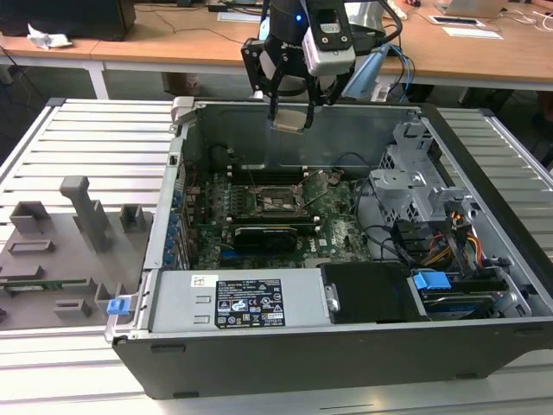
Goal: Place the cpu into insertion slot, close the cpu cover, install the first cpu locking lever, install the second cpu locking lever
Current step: 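Place the cpu into insertion slot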
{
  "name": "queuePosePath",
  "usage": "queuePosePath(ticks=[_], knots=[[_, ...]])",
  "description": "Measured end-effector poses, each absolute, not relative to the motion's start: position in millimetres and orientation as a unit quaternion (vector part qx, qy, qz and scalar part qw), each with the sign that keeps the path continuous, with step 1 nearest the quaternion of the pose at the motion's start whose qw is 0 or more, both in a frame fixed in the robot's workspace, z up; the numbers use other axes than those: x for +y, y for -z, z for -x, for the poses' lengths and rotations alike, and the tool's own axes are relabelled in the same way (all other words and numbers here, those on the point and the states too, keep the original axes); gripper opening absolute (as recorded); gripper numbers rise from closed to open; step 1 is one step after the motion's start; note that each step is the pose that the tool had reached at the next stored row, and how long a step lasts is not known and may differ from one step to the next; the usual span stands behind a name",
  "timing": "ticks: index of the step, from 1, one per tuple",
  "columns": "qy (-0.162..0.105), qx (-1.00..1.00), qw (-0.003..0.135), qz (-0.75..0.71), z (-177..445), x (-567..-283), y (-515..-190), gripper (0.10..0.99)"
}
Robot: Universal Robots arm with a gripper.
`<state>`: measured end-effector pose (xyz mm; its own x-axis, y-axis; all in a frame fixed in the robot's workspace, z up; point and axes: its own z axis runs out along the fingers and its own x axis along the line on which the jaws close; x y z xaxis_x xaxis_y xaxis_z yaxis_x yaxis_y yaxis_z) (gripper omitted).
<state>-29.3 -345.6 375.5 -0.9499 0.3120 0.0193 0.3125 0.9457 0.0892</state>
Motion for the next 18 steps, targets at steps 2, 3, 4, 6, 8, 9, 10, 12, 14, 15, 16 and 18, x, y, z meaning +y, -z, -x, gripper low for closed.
queuePosePath(ticks=[2,3,4,6,8,9,10,12,14,15,16,18], knots=[[0.046,-0.985,0.002,0.163,29.3,-345.6,-375.4,0.541],[0.046,-0.985,0.002,0.166,29.3,-345.6,-375.4,0.541],[0.046,-0.985,0.002,0.167,29.3,-345.6,-375.4,0.541],[0.046,-0.984,0.002,0.172,29.3,-345.6,-375.2,0.541],[0.046,-0.981,0.001,0.188,29.4,-345.5,-374.8,0.541],[0.046,-0.980,0.001,0.194,29.4,-345.6,-374.7,0.541],[0.046,-0.978,0.000,0.201,29.3,-345.6,-374.5,0.541],[0.046,-0.975,0.000,0.217,29.3,-345.6,-374.2,0.541],[0.046,-0.971,-0.001,0.233,29.3,-345.5,-373.8,0.541],[0.046,-0.969,-0.001,0.242,29.3,-345.5,-373.5,0.541],[0.046,-0.968,-0.002,0.248,29.3,-345.6,-373.4,0.541],[0.046,-0.965,-0.002,0.260,29.3,-345.5,-372.9,0.541]])
